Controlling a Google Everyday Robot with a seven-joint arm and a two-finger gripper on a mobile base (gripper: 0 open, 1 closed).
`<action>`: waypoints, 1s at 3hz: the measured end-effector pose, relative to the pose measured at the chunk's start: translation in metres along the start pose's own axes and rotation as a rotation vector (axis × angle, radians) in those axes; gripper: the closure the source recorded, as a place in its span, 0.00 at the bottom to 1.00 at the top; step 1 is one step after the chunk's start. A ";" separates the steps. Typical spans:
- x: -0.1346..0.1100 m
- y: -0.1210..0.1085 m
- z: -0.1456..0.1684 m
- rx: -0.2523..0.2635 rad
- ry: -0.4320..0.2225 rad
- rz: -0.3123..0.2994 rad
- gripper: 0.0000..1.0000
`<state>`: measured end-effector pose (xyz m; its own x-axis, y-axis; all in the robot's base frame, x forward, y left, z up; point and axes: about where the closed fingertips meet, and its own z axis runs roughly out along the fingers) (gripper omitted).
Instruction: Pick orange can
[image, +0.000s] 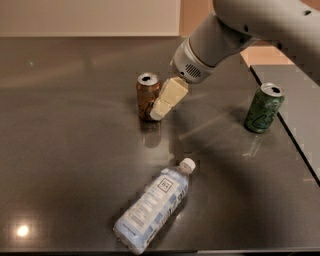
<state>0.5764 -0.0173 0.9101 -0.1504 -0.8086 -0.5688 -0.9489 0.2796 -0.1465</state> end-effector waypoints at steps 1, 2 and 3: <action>-0.013 -0.007 0.016 -0.006 -0.049 0.023 0.00; -0.022 -0.008 0.027 -0.016 -0.077 0.038 0.00; -0.028 -0.011 0.032 -0.017 -0.098 0.047 0.15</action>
Offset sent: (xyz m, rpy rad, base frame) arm 0.0278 0.0405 -0.0122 0.1262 0.0180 -0.0199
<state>0.5993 0.0186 0.9015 -0.1675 -0.7403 -0.6510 -0.9462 0.3062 -0.1047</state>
